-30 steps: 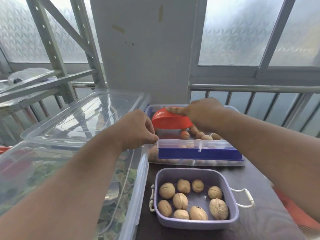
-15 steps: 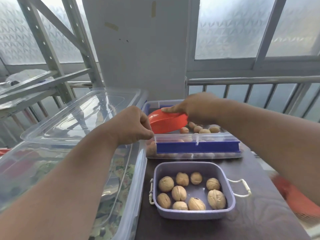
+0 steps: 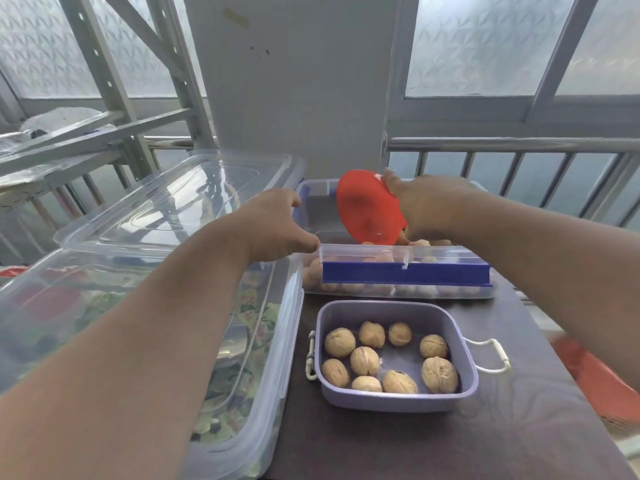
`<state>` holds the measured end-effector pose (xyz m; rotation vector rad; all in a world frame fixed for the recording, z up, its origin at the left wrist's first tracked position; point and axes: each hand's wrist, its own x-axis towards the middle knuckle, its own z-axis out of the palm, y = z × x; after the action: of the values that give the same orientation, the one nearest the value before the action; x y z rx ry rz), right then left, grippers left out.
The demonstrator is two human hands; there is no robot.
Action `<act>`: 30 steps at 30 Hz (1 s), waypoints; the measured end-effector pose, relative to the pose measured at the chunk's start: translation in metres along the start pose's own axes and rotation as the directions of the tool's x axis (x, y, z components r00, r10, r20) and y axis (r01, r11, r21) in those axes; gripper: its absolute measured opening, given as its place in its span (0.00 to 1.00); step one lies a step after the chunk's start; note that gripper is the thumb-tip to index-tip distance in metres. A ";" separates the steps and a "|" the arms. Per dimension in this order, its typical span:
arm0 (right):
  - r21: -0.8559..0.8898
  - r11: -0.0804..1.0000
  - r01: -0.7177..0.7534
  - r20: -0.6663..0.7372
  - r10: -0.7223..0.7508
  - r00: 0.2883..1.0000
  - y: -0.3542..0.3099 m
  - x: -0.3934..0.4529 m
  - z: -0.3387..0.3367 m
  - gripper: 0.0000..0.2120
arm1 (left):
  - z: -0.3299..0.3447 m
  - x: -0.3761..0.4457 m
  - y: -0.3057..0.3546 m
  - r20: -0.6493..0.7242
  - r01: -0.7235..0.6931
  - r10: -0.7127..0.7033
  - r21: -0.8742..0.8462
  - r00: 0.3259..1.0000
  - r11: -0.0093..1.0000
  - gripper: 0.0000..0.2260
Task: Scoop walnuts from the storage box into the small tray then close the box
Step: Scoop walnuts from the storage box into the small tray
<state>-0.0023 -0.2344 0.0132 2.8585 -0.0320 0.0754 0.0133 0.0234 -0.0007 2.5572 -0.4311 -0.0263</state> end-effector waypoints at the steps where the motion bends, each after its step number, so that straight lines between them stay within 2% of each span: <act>1: 0.026 0.999 0.022 0.015 -0.022 1.000 0.002 0.001 0.000 0.52 | 0.000 0.001 0.000 0.003 0.012 -0.012 0.004 1.000 1.000 0.39; 4: 0.110 0.993 0.051 0.129 -0.065 0.989 0.003 0.005 -0.002 0.55 | 0.001 0.003 0.001 -0.014 0.021 -0.021 -0.008 1.000 1.000 0.36; 8: 0.133 0.987 0.090 0.149 -0.110 0.983 -0.002 0.008 -0.001 0.55 | 0.001 0.002 0.001 -0.015 0.012 -0.013 -0.039 1.000 0.999 0.33; 12: 0.199 0.969 0.149 0.142 -0.178 0.974 -0.006 0.017 0.005 0.53 | 0.000 0.003 0.001 0.007 0.012 -0.012 -0.038 1.000 0.999 0.17; 16: 0.182 0.969 0.170 0.162 -0.199 0.966 -0.011 0.029 0.010 0.55 | -0.001 0.002 0.002 0.022 -0.017 0.018 -0.048 1.000 0.999 0.21; 23: 0.267 0.957 0.109 0.277 -0.185 0.943 0.001 0.043 0.011 0.54 | -0.001 0.006 -0.001 0.030 -0.024 0.025 -0.027 0.999 0.999 0.19; 26: 0.371 0.924 0.087 0.284 -0.203 0.937 0.013 0.048 0.016 0.52 | 0.000 0.008 -0.003 0.021 -0.033 0.033 -0.026 0.999 0.999 0.20; 28: 0.511 0.859 0.029 0.311 -0.216 0.926 0.020 0.049 0.026 0.50 | 0.000 0.008 -0.003 0.011 -0.035 0.035 -0.018 0.999 0.999 0.22; 30: 0.612 0.791 -0.018 0.392 -0.283 0.876 0.020 0.046 0.038 0.42 | -0.001 0.008 -0.002 0.011 -0.034 0.034 -0.010 0.999 0.999 0.23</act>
<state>0.0445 -0.2648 -0.0156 3.4209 0.1284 -0.7826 0.0219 0.0229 -0.0007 2.5403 -0.4777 -0.0308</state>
